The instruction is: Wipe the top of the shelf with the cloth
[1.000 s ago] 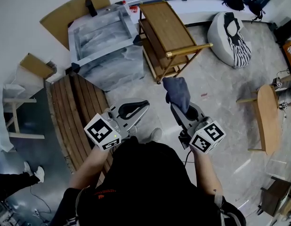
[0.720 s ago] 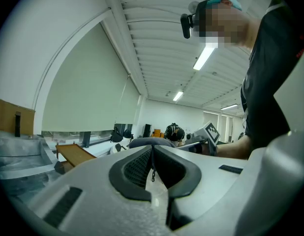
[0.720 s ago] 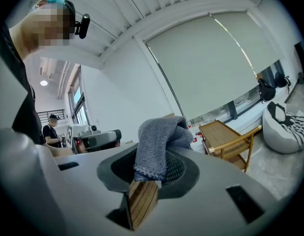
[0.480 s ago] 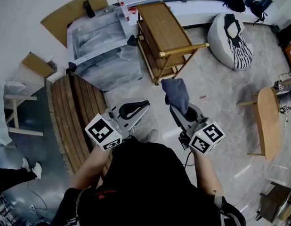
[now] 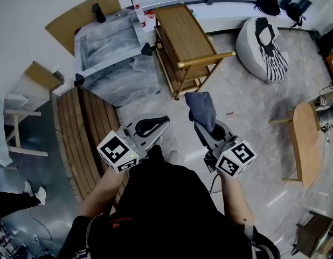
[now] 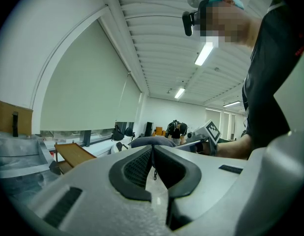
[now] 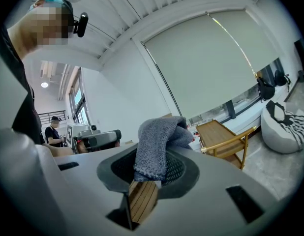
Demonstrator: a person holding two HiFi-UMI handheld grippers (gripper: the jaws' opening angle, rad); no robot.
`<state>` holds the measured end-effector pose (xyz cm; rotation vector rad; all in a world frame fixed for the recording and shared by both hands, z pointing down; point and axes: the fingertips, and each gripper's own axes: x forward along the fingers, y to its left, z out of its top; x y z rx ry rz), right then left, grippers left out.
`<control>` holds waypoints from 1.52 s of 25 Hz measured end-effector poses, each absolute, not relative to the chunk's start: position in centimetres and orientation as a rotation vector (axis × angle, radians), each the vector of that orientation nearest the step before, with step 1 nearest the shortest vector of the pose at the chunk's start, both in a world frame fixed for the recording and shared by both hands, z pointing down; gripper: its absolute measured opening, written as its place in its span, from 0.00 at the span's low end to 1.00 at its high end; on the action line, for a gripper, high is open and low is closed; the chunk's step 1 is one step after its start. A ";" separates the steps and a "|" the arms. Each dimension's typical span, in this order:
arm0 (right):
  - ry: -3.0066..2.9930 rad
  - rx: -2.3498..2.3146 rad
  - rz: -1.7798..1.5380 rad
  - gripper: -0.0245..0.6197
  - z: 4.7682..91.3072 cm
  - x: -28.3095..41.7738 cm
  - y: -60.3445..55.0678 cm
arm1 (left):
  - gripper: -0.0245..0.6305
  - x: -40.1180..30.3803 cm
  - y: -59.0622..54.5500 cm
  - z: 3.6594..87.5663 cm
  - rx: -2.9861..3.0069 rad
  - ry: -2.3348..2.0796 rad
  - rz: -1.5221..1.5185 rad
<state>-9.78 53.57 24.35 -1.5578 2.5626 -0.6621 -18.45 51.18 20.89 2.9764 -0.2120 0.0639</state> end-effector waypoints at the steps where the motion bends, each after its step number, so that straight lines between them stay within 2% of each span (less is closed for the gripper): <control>1: 2.555 -1.564 -0.666 0.18 24.4 -9.5 53.5 | 0.08 -18.2 51.1 20.9 2.977 -0.210 0.064; 19: 2.548 -1.599 -0.690 0.18 26.2 -4.5 49.0 | 0.08 -13.3 45.4 22.7 2.962 -0.178 0.056; 38: 2.548 -1.628 -0.848 0.18 29.1 -2.0 33.1 | 0.08 -11.3 28.0 25.5 2.867 -0.210 0.083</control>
